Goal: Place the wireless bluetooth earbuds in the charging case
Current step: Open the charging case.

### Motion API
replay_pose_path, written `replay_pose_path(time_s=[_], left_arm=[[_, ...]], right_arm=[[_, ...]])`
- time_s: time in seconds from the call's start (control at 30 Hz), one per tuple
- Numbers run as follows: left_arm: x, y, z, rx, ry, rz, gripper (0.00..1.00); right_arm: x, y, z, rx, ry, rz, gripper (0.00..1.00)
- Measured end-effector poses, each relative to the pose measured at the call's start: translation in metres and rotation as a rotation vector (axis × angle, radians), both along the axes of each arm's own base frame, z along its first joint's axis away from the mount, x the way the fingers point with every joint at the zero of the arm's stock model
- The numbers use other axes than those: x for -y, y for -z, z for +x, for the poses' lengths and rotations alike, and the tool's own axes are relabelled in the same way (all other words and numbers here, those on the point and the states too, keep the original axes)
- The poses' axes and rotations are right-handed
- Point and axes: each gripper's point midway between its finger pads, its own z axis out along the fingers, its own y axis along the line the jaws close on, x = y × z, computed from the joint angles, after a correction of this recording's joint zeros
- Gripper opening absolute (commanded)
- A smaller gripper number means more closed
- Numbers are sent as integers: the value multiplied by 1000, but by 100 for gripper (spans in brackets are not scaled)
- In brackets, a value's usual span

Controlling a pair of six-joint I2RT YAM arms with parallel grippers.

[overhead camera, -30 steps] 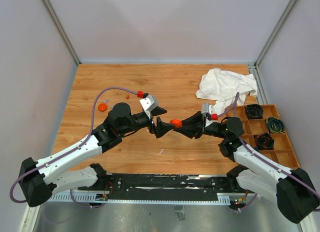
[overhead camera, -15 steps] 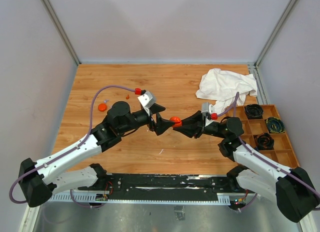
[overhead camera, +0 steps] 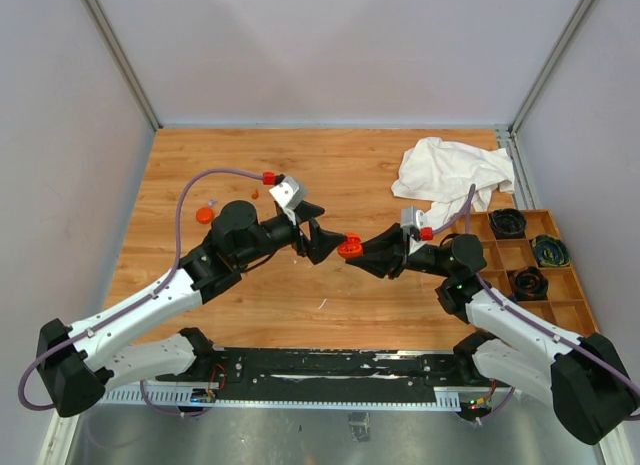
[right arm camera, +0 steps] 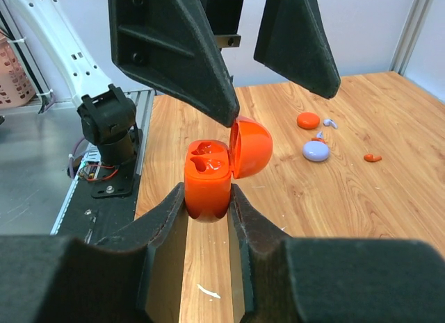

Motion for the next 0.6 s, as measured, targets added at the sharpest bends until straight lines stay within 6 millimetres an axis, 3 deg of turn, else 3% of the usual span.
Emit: replay_pose_path(time_s=[0.27, 0.47, 0.6], left_arm=[[-18, 5, 18, -53, -160, -4, 94], [-49, 33, 38, -159, -380, 42, 96], [-81, 60, 53, -250, -533, 76, 96]], right_arm=[[2, 10, 13, -23, 78, -27, 8], [7, 26, 24, -47, 152, -55, 8], [10, 37, 29, -66, 192, -72, 7]])
